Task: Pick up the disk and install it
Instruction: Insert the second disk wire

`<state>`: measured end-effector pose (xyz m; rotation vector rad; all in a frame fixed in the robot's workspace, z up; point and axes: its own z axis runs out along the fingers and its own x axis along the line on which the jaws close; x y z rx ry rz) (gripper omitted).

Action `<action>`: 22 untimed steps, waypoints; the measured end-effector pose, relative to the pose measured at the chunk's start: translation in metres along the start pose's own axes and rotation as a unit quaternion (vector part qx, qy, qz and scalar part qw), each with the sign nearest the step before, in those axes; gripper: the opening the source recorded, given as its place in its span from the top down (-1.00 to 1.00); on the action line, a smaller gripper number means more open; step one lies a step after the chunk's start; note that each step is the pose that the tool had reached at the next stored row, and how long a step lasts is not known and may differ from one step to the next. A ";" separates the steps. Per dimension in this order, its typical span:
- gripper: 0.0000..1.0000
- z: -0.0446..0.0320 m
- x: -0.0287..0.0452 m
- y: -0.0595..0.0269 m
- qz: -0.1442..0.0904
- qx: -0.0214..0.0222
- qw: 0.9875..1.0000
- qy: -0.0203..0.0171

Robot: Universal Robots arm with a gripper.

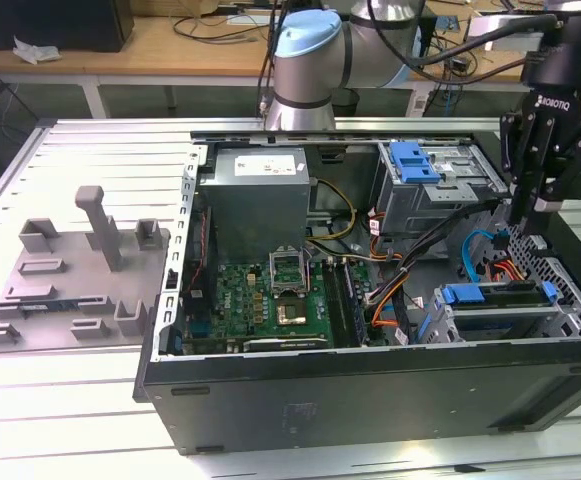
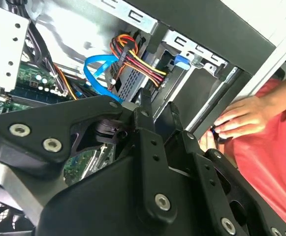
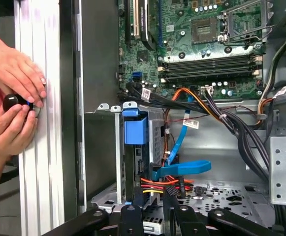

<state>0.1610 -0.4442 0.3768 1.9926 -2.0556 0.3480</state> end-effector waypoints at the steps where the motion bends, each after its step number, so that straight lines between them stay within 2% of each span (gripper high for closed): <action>1: 0.39 0.0001 -0.0009 0.0007 -0.001 0.000 1.000 0.003; 2: 0.39 0.0002 -0.0015 0.0012 -0.001 0.000 1.000 0.006; 3: 0.39 0.0005 -0.0024 0.0019 -0.002 0.000 1.000 0.010; 4: 0.39 0.0006 -0.0041 0.0031 -0.003 0.000 1.000 0.016; 6: 0.39 0.0008 -0.0056 0.0041 -0.004 0.000 1.000 0.021; 8: 0.39 0.0018 -0.0084 0.0061 -0.006 0.001 1.000 0.029; 11: 0.39 0.0036 -0.0094 0.0080 -0.007 0.001 0.999 0.031; 22: 0.39 0.0094 -0.0125 0.0129 -0.010 0.002 0.999 0.035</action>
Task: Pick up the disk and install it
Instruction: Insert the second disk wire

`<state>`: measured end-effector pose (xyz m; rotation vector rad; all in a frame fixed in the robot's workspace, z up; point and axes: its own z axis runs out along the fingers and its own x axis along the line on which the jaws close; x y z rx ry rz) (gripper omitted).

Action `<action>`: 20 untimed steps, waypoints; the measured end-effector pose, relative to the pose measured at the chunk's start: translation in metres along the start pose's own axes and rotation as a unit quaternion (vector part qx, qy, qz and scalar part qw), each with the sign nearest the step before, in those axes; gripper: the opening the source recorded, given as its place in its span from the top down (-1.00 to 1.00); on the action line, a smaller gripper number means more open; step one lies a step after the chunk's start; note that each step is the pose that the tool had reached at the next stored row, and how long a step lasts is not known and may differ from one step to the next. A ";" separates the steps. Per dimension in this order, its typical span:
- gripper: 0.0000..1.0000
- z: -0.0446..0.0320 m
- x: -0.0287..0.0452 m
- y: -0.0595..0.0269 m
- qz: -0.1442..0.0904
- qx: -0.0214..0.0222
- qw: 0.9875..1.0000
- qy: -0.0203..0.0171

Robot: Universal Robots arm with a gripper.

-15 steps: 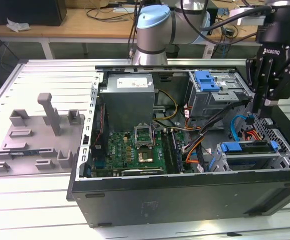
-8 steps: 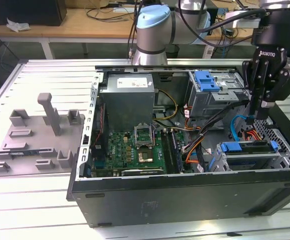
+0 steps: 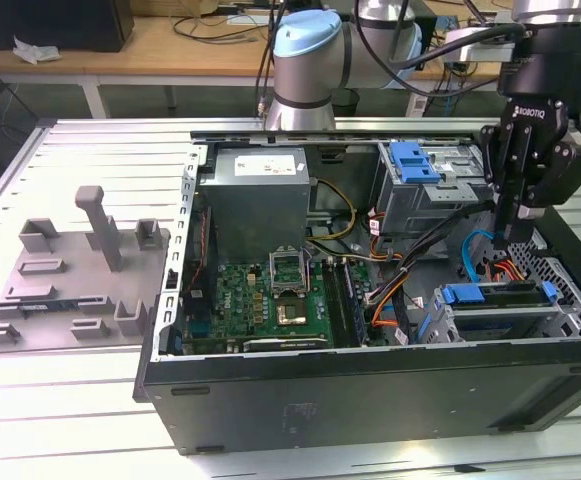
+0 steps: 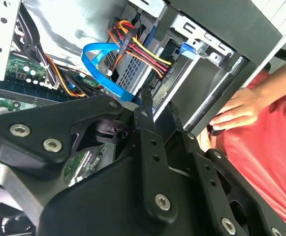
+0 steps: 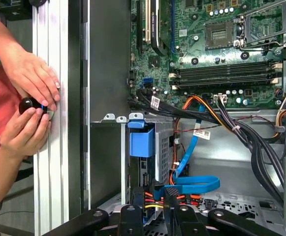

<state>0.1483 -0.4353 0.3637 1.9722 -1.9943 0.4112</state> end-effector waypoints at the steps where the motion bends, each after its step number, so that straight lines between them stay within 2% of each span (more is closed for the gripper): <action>1: 0.39 0.0007 -0.0003 0.0003 0.000 0.000 1.000 0.000; 10: 0.39 0.0056 -0.0022 0.0017 0.000 0.000 1.000 0.000; 11: 0.39 0.0059 -0.0020 0.0017 0.000 0.000 1.000 -0.001; 13: 0.39 0.0067 -0.0005 0.0017 0.000 0.000 1.000 -0.007; 20: 0.39 0.0081 0.0011 0.0016 0.000 0.000 1.000 -0.008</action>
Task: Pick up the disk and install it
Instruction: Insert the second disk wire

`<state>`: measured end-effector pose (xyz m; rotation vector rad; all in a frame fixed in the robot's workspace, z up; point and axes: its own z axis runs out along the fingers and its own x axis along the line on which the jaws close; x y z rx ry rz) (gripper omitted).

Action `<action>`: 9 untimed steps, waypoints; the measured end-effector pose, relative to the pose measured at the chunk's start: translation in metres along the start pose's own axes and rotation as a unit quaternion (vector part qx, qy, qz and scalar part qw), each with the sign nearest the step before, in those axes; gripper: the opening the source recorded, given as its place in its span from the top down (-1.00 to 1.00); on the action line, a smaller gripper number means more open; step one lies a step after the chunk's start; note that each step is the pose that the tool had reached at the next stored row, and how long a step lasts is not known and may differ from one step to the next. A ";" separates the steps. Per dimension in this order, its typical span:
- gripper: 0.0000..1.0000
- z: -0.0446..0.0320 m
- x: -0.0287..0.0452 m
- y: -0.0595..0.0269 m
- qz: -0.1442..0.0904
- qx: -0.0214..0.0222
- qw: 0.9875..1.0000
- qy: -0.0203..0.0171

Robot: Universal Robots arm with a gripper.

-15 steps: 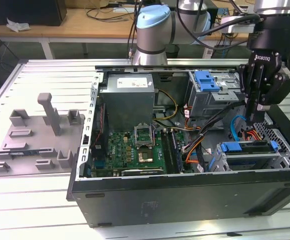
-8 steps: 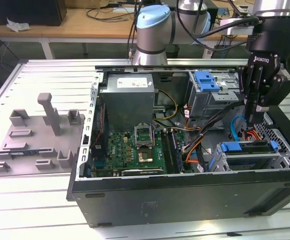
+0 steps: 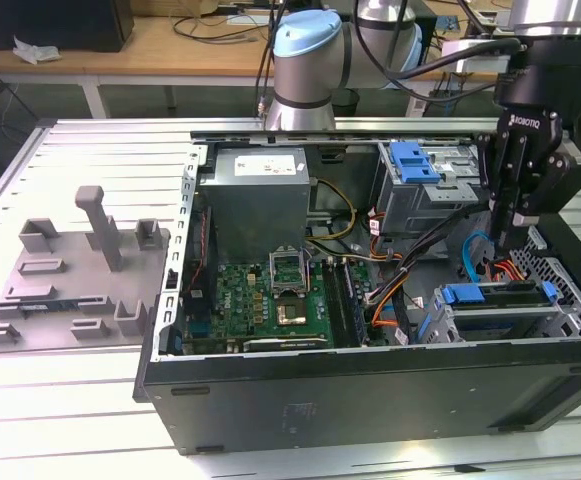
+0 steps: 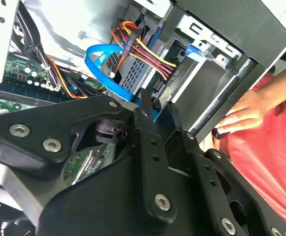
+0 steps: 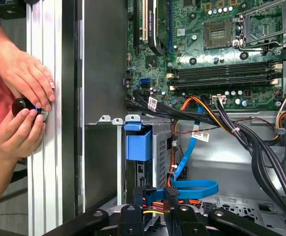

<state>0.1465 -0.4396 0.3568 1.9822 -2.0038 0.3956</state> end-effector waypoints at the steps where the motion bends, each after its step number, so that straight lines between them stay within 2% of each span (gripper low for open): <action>1: 0.39 0.0002 0.0002 0.0000 0.000 0.000 1.000 0.000; 3: 0.42 0.0008 0.0007 0.0001 0.001 -0.001 1.000 0.000; 5: 0.67 0.0012 0.0012 0.0001 0.003 -0.002 1.000 -0.001; 9: 0.68 0.0018 0.0021 0.0000 0.006 -0.003 1.000 -0.003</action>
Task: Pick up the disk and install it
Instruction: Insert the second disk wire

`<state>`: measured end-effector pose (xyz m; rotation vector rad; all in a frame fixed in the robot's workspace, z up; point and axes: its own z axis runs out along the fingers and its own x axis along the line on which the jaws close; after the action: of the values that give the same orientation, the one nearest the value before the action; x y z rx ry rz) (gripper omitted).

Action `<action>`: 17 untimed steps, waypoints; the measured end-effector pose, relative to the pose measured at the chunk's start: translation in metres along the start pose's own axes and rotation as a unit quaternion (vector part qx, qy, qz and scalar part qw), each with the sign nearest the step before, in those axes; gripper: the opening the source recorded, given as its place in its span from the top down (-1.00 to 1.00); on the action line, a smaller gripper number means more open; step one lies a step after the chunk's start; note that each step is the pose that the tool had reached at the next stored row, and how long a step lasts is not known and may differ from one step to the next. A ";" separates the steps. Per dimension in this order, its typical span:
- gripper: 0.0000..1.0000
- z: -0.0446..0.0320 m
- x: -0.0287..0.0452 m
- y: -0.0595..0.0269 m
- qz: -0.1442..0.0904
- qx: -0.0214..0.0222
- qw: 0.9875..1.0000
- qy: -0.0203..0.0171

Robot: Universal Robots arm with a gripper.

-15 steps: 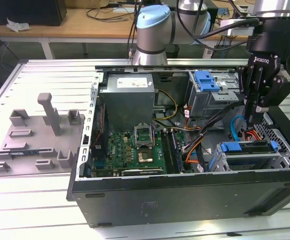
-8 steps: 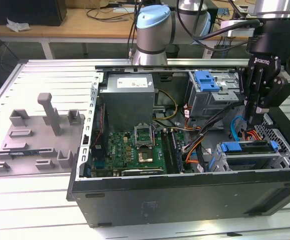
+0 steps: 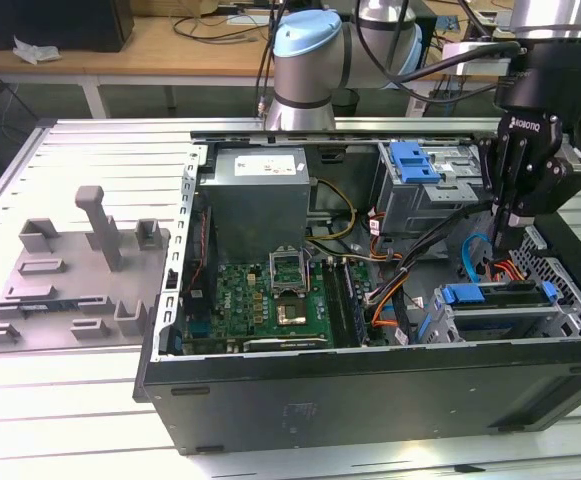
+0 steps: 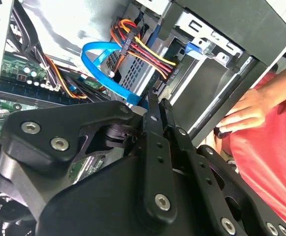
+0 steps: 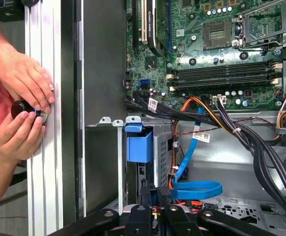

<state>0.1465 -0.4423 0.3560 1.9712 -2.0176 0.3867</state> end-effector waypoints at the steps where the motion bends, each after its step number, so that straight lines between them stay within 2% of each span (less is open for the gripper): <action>1: 0.68 0.0000 0.0000 0.0000 0.000 0.000 1.000 0.000; 7: 0.68 0.0002 0.0005 -0.0001 0.000 0.000 1.000 -0.001; 8: 0.68 0.0005 0.0012 -0.0003 0.000 0.000 1.000 -0.004; 9: 0.68 0.0013 0.0030 -0.0007 0.000 0.000 1.000 -0.012; 10: 0.68 0.0019 0.0047 -0.0010 0.000 0.000 1.000 -0.018; 12: 0.68 0.0031 0.0072 -0.0013 -0.001 0.000 1.000 -0.025; 13: 0.68 0.0044 0.0104 -0.0016 -0.001 -0.001 1.000 -0.031; 17: 0.68 0.0070 0.0166 -0.0022 -0.001 -0.001 0.999 -0.041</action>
<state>0.1482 -0.4604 0.3559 2.0184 -2.0645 0.3087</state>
